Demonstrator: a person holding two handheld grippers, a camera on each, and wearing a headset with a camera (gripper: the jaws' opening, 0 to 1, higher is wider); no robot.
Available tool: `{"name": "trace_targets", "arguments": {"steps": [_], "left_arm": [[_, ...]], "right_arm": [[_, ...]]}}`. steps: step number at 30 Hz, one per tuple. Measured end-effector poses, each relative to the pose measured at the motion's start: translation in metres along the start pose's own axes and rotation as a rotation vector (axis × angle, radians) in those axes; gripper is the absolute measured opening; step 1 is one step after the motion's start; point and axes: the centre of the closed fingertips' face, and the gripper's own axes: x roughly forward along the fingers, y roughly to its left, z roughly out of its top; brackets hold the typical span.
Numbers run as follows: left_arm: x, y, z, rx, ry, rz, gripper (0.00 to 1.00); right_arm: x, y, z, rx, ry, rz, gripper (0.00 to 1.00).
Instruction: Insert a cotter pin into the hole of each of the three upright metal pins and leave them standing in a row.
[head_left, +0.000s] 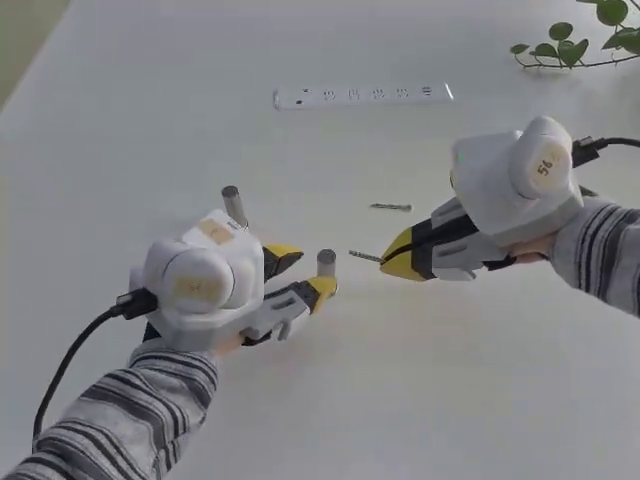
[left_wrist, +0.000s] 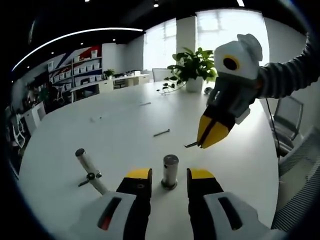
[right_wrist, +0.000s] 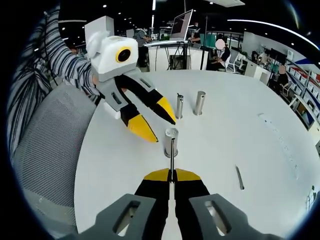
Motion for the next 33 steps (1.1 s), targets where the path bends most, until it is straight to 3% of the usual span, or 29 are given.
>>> {"name": "trace_targets", "arguments": {"steps": [5,16,19,24,26,33], "left_arm": [[0.007,0.000,-0.009,0.008,0.033,0.000,0.23],[0.019,0.000,-0.020,-0.011,0.069,0.007,0.20],[0.021,0.000,-0.022,0.009,0.078,0.012,0.20],[0.023,0.002,-0.023,-0.010,0.078,0.018,0.18],[0.024,0.001,-0.024,-0.057,0.078,0.009,0.14],[0.027,0.002,-0.022,-0.038,0.070,0.008,0.14]], "right_arm": [[0.004,0.001,-0.007,-0.049,0.044,0.011,0.00],[0.010,-0.005,-0.009,-0.086,0.067,0.025,0.00],[0.010,-0.005,-0.007,-0.091,0.067,0.032,0.00],[0.013,-0.003,-0.002,-0.115,0.072,0.046,0.00],[0.014,-0.005,-0.002,-0.127,0.076,0.049,0.00],[0.018,-0.008,-0.001,-0.146,0.086,0.055,0.00]]}}
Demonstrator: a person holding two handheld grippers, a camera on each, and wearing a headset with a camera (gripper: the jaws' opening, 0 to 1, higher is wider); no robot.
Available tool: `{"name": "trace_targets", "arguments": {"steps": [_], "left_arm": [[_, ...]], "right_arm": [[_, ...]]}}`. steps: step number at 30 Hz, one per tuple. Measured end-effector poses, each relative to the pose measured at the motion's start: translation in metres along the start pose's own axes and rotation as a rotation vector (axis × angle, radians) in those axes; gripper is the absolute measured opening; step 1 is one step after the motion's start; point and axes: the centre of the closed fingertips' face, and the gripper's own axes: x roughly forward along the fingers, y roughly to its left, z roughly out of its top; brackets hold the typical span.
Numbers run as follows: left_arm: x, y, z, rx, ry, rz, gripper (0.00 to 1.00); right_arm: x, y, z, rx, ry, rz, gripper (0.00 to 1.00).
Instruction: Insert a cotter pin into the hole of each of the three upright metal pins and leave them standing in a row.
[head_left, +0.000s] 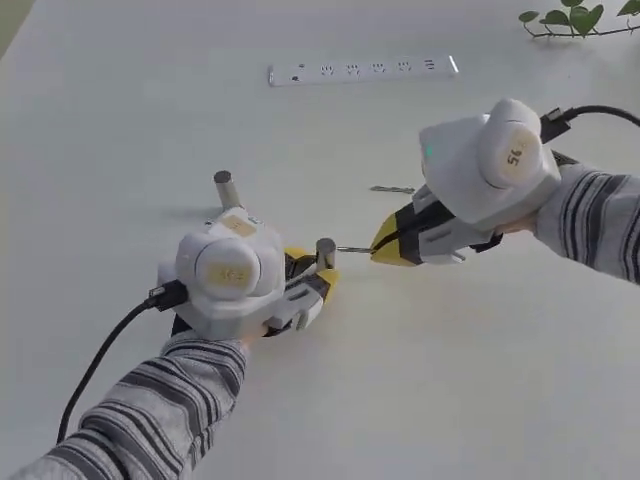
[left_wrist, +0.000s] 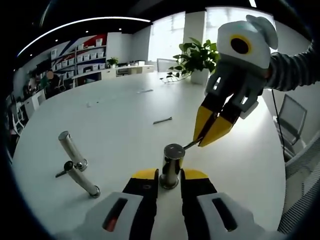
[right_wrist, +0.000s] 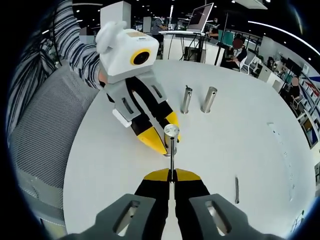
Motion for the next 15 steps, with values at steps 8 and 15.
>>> {"name": "trace_targets", "arguments": {"steps": [8,15], "left_arm": [[0.0013,-0.0007,-0.0017,-0.013,-0.005,0.002,0.12],[0.0034,-0.0004,-0.0002,-0.004,-0.011,0.007,0.11]], "right_arm": [[0.0026,-0.0045,-0.0005,-0.017,0.010,0.005,0.00],[0.0022,-0.0020,0.0040,-0.031,0.015,0.013,0.00]]}}
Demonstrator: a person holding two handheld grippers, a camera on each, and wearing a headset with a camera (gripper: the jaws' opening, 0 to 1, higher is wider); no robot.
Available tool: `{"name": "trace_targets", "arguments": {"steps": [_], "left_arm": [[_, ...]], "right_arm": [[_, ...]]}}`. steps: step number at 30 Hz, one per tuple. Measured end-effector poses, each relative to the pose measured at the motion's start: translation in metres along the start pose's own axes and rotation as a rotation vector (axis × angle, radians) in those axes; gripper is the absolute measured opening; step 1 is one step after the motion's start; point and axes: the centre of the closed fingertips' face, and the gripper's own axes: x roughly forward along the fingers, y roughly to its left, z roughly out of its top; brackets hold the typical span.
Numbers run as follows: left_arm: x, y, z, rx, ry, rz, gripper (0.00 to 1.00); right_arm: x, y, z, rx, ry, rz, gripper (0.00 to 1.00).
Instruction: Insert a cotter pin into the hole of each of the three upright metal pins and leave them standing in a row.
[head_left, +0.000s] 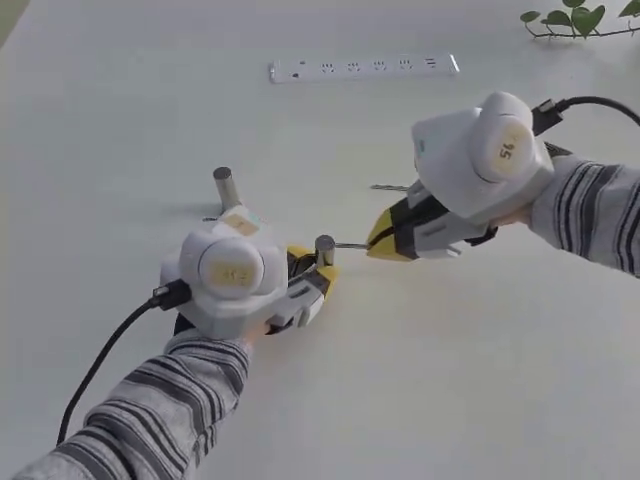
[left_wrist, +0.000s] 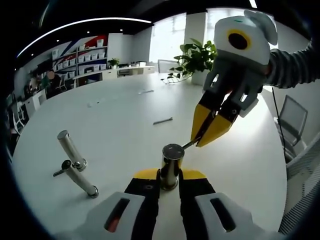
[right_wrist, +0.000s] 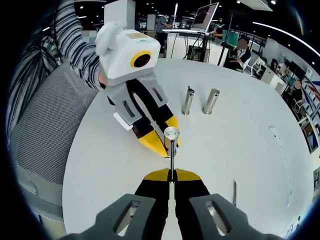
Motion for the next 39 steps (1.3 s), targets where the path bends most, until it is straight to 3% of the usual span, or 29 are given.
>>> {"name": "trace_targets", "arguments": {"steps": [11,14,22,35,39], "left_arm": [[-0.001,0.001,0.000,0.007,-0.008,-0.031,0.10],[-0.001,-0.002,0.000,0.049,-0.004,-0.043,0.10],[0.000,-0.003,0.000,0.066,-0.006,-0.054,0.10],[0.002,-0.003,-0.002,0.056,-0.015,-0.035,0.10],[0.002,-0.002,-0.003,-0.001,-0.024,-0.030,0.11]], "right_arm": [[0.001,-0.005,0.000,-0.059,0.019,0.000,0.00],[0.002,-0.005,0.002,-0.086,0.018,0.009,0.00],[0.009,-0.004,0.011,-0.108,0.018,0.023,0.00],[0.010,-0.001,0.017,-0.040,0.018,0.034,0.00],[0.012,0.000,0.018,-0.018,0.019,0.030,0.00]]}}
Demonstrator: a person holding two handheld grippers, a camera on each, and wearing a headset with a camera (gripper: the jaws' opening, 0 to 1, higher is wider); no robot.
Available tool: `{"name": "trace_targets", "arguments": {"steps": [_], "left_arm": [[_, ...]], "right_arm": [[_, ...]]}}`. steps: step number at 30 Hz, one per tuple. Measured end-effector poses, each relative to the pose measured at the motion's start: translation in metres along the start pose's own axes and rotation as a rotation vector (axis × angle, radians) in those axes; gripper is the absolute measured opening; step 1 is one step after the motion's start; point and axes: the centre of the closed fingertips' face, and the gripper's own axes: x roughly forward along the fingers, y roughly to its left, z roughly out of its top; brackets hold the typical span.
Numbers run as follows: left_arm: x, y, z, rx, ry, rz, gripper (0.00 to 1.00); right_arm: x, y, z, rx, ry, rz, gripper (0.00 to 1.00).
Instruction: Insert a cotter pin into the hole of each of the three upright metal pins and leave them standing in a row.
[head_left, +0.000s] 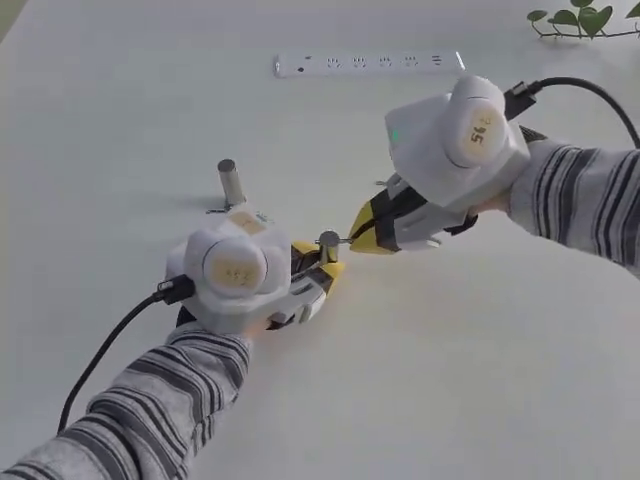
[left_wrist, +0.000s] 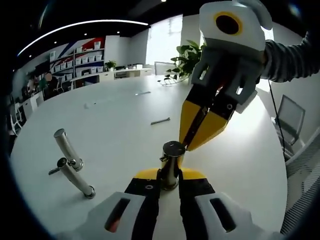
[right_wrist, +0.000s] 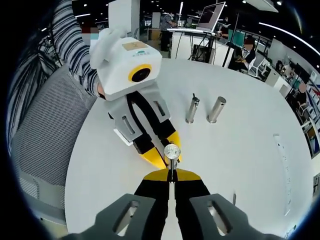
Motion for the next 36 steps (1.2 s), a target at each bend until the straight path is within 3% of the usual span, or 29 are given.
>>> {"name": "trace_targets", "arguments": {"steps": [6,11,15,18,27,36], "left_arm": [[0.000,0.000,-0.001,0.016,0.004,0.009,0.10],[0.001,0.000,-0.002,0.022,0.000,0.014,0.10],[0.001,0.000,-0.002,0.023,0.003,0.014,0.10],[0.001,0.000,-0.002,0.024,0.005,0.013,0.10],[0.001,0.000,-0.002,0.038,0.007,0.018,0.10],[0.001,0.000,-0.002,0.035,0.007,0.021,0.10]], "right_arm": [[0.002,0.001,0.004,0.063,-0.011,-0.003,0.00],[0.002,0.004,0.008,0.065,-0.027,-0.003,0.00],[-0.001,0.005,0.011,0.096,-0.044,-0.020,0.09],[-0.007,0.003,0.008,0.121,-0.048,-0.016,0.09],[-0.016,0.003,-0.001,0.144,-0.051,-0.011,0.00],[-0.013,0.005,0.004,0.152,-0.060,-0.011,0.00]]}}
